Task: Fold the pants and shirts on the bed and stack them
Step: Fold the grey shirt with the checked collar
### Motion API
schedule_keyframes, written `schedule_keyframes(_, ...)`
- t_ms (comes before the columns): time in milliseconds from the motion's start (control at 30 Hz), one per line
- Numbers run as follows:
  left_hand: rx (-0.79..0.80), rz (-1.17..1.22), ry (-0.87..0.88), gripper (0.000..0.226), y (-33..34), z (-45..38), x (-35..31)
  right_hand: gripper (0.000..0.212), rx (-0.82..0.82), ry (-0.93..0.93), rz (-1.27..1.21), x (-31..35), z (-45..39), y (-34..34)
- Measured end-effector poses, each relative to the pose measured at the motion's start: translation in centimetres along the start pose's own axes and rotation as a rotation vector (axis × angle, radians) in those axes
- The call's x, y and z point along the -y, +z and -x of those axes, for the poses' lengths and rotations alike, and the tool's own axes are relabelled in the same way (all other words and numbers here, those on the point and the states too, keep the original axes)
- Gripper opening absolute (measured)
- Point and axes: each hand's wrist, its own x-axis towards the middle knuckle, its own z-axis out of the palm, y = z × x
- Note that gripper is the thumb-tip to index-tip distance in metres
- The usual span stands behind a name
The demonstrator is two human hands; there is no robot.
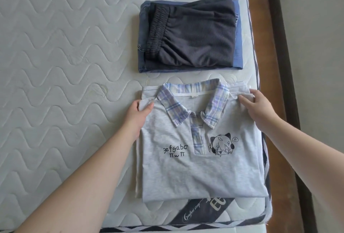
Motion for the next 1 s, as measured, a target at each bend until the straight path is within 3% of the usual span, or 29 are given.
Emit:
schedule_keyframes(100, 0.012, 0.084, 0.018, 0.025, -0.4, 0.8, 1.2, 0.061, -0.054, 0.014, -0.069, -0.5, 1.4, 0.1)
schedule_keyframes(233, 0.021, 0.101, -0.042, 0.018, -1.0, 2.7, 3.1, 0.056, -0.066, 0.038, -0.031, -2.2, 4.7, -0.2)
schedule_keyframes(400, 0.153, 0.041, -0.166, 0.03, -2.1, 7.2, 6.7, 0.044, 0.103, 0.061, 0.165, -5.6, 8.7, -0.9)
schedule_keyframes(533, 0.248, 0.01, -0.263, 0.047, -2.7, 11.4, 9.9, 0.06, 0.204, 0.141, 0.105, -8.2, 11.6, -1.6)
schedule_keyframes(667, 0.262, 0.063, -0.318, 0.042, -3.1, 14.9, 12.1, 0.054, 0.352, 0.245, 0.001, -10.7, 14.5, -2.2)
schedule_keyframes(833, 0.231, 0.149, -0.314, 0.031, -3.0, 17.8, 13.2, 0.074, 0.482, 0.284, -0.288, -12.6, 16.7, -2.2)
schedule_keyframes(1000, 0.139, 0.17, -0.299, 0.026, -1.7, 20.3, 14.0, 0.042, 0.448, 0.262, -0.231, -13.4, 18.2, -1.5)
